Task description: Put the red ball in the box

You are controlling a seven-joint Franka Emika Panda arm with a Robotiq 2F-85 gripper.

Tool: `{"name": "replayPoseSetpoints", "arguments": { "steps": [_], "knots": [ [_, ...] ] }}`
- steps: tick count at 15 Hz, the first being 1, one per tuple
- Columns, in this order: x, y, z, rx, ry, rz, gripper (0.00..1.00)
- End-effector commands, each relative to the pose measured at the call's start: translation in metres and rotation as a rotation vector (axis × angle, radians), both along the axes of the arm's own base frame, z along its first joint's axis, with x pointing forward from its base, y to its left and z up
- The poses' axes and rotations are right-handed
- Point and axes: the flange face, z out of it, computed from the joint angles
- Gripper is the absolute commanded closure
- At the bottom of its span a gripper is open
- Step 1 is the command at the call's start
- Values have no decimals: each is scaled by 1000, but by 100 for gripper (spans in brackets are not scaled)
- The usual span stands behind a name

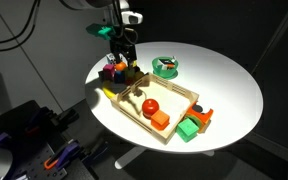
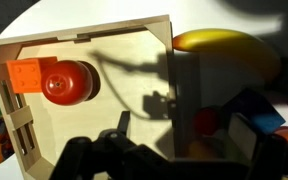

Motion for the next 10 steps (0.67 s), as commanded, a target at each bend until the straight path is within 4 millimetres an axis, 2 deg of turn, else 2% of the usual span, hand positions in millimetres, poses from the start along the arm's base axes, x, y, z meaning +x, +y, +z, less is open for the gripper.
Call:
{"name": "replayPoseSetpoints", "arguments": {
  "steps": [1,5,10],
  "knots": [
    [-28,12,28,-4,35,3,0],
    [-50,19,50,2,103,31,0],
    [-61,29,72,17,47,72,0]
  ]
}}
